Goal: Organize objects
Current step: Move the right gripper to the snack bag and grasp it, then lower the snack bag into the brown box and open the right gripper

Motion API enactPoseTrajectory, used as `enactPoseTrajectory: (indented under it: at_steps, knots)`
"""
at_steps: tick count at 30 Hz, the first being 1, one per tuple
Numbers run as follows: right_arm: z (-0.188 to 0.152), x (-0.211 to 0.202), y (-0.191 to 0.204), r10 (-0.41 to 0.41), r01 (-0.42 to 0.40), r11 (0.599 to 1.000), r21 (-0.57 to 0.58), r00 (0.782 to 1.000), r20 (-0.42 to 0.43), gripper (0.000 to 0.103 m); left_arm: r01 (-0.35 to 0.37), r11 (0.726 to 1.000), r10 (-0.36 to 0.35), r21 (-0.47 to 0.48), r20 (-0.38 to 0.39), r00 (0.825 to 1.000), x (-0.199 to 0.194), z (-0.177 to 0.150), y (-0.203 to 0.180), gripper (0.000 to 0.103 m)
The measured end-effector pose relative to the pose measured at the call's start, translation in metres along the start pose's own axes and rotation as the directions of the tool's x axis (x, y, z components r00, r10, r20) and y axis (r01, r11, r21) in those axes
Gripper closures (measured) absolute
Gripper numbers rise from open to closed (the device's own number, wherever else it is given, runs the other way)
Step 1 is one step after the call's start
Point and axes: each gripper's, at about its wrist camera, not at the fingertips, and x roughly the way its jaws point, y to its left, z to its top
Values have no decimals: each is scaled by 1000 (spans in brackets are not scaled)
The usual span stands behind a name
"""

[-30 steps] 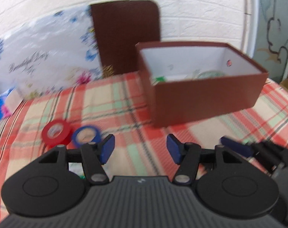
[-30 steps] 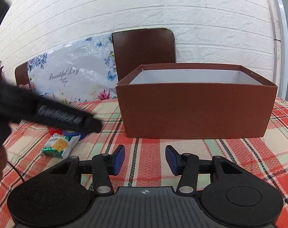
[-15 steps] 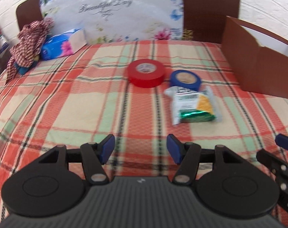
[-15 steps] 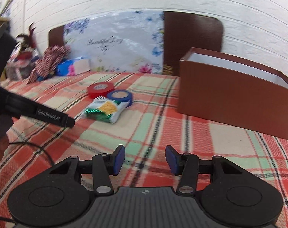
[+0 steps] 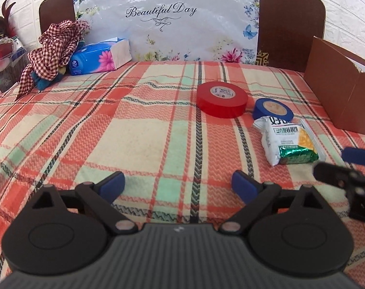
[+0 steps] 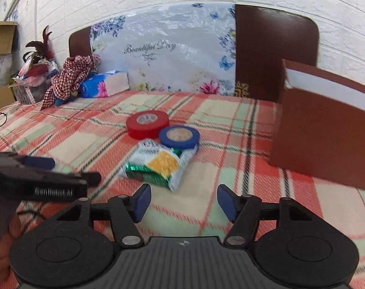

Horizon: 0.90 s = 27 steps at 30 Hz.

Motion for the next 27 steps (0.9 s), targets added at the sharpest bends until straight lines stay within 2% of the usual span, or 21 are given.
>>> enactPoseTrajectory:
  at_steps: [4, 6, 7, 9, 10, 15, 20, 24, 27]
  knots:
    - [12, 21, 7, 40, -40, 999, -36, 999, -2, 39, 0, 1000, 0, -1, 1, 1000, 1, 0, 0, 5]
    - [14, 30, 4, 66, -66, 998, -24, 998, -19, 52, 0, 1000, 0, -12, -1, 1000, 2, 0, 1, 5]
    - [15, 35, 2, 75, -75, 997, -14, 996, -46, 64, -2, 1000, 2, -9, 0, 1000, 2, 0, 1, 5]
    - [12, 33, 1, 69, -70, 997, -12, 997, -37, 82, -5, 1000, 5, -5, 1, 1000, 3, 0, 0, 5]
    - [11, 32, 0, 68, -68, 998, -15, 997, -36, 83, -5, 1000, 5, -5, 1, 1000, 3, 0, 0, 5]
    - [2, 16, -2, 39, -39, 999, -3, 999, -20, 84, -6, 1000, 6, -2, 2, 1000, 2, -1, 0, 5]
    - [-20, -21, -17, 18, -19, 1000, -14, 999, -29, 84, -10, 1000, 10, 2, 2, 1000, 2, -1, -1, 5]
    - [-42, -59, -39, -72, 72, 997, -15, 997, -26, 83, -11, 1000, 11, 4, 2, 1000, 2, -1, -1, 5]
    - [-54, -80, -59, -133, 134, 990, 39, 991, -32, 76, -20, 1000, 20, 11, -11, 1000, 1, 1, -4, 5]
